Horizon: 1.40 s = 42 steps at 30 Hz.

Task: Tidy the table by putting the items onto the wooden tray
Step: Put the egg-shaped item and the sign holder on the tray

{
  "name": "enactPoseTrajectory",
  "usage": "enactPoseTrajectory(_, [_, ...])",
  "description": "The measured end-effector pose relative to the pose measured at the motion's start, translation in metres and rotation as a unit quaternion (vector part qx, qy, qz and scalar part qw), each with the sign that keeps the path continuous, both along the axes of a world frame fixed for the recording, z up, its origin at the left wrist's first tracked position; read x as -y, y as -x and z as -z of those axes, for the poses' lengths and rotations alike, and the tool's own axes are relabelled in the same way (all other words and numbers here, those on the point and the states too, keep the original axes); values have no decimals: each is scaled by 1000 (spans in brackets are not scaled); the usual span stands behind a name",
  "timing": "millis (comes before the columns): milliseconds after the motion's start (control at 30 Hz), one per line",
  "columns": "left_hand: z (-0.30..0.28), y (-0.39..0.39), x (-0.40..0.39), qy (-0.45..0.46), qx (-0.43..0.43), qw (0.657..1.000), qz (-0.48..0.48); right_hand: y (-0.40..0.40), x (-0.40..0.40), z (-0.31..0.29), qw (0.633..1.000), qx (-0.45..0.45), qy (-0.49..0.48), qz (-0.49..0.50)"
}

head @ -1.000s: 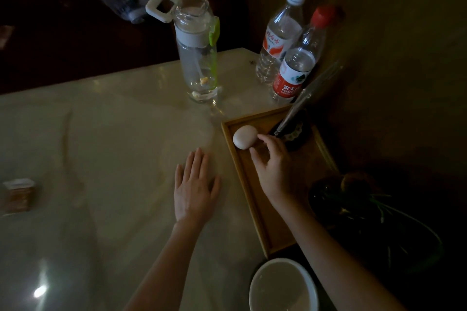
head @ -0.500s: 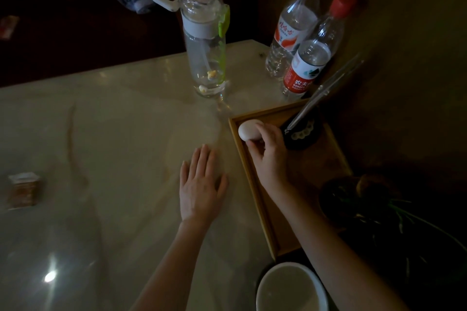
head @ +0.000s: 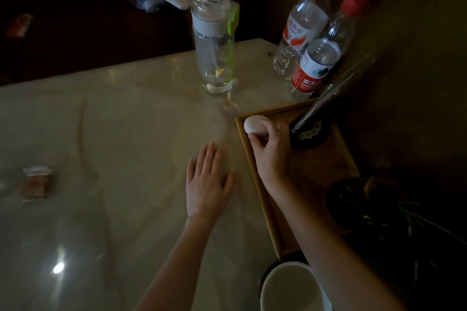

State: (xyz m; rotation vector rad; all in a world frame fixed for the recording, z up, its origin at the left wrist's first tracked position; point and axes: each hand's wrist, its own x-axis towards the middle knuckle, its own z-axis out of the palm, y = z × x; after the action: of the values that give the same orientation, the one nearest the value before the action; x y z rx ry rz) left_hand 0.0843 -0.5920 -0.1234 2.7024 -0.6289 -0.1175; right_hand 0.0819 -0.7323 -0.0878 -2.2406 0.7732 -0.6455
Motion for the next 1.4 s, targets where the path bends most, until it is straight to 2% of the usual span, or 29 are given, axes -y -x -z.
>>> enactPoseTrajectory(200, [0,-1,-1,-2,0,1000,-1,1,4,-1,999,-26,-21,-19])
enactPoseTrajectory(300, [0,0,-1,-2,-2,1000,-3,11,3,-5,1000,-2,-11,-23])
enactPoseTrajectory(433, [1,0,-2,3,4,1000,0,41,9,-15,997,67,29,40])
enactPoseTrajectory(533, [0,0,-2,2,4,1000,0,59,24,-11,990,96,12,105])
enactPoseTrajectory(600, [0,0,-1,1,1,1000,-1,63,33,-3,989,58,-31,135])
enactPoseTrajectory(700, [0,0,-1,0,0,1000,-2,60,44,5,987,-39,-100,117])
enactPoseTrajectory(767, [0,0,-2,1,-1,1000,-3,55,52,7,985,-54,-123,104])
enactPoseTrajectory(1033, [0,-1,-1,7,0,1000,-8,48,66,11,977,-10,-185,101])
enactPoseTrajectory(1400, [-3,0,1,5,-4,1000,-10,44,64,8,976,77,-156,129])
